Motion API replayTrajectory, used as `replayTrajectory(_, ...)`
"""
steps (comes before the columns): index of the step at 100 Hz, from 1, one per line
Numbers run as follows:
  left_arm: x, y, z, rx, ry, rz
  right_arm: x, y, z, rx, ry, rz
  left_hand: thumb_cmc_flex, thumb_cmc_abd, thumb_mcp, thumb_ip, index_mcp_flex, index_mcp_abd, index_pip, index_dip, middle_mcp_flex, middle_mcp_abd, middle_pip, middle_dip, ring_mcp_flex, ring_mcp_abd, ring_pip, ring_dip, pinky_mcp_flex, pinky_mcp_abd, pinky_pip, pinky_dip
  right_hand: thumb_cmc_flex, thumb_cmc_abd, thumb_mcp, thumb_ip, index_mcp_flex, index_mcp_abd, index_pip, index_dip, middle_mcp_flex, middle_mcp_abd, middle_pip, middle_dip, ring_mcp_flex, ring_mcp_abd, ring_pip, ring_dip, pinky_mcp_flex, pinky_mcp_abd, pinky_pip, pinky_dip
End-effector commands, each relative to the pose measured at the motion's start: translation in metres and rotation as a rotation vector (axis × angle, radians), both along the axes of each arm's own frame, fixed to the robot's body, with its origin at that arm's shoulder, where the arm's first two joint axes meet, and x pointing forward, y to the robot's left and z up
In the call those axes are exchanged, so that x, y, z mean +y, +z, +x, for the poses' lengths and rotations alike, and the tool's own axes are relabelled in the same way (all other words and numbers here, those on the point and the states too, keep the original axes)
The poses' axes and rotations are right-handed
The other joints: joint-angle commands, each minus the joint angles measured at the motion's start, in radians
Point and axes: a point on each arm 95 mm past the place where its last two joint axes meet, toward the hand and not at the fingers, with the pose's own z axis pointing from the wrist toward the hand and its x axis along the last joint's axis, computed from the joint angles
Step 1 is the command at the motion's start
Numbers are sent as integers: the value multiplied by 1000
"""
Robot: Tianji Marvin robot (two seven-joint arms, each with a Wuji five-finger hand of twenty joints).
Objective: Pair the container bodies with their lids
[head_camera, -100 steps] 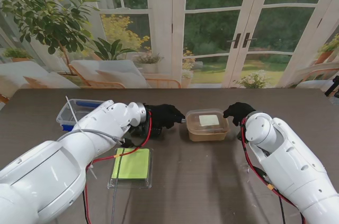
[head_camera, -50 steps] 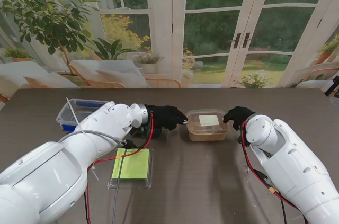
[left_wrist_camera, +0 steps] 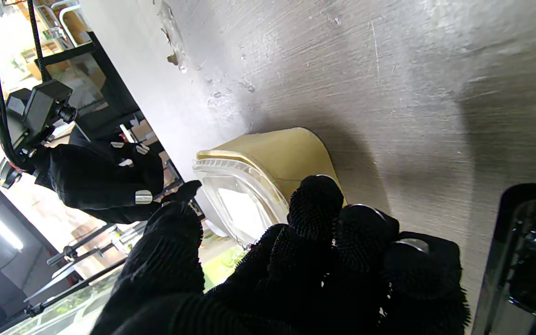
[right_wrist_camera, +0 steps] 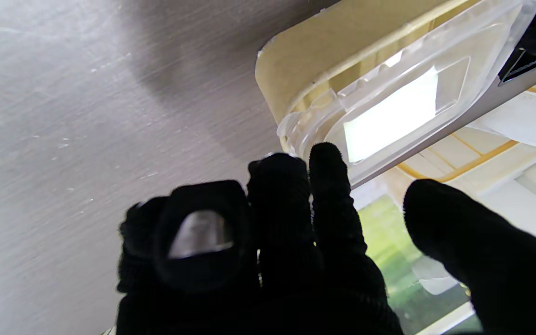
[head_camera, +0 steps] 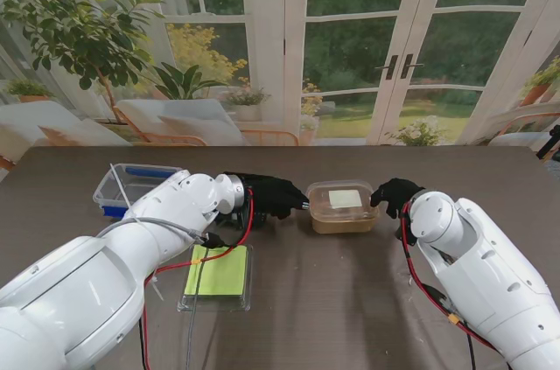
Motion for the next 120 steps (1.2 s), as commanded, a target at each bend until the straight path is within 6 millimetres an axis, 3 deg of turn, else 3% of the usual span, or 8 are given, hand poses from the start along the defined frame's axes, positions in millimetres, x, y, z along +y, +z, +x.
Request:
replayTrajectory(1,-4,0,-1,12,-17,2,1,-2,-3,20,9,0,14,11,13,-2,16,-16,3,4,1,29,0,-4,-4,79,-14,-15,-22,-49,10,-4,4,-3,14,-1,-4,-7,-1,-5,38,22,-7,-8,31,47,20,10,159,15,11,17)
replayTrajectory(120,3,3,2,-25,0,3,3,-6,-10,42,10,-3,2,5,34,-4,19,-13,4,4,7,28,5,-3,1,79,-13,-14,-16,-47,13,-1,1,1,11,1,-32,14,-4,-3,36,23,-8,-8,31,50,18,9,158,15,12,16)
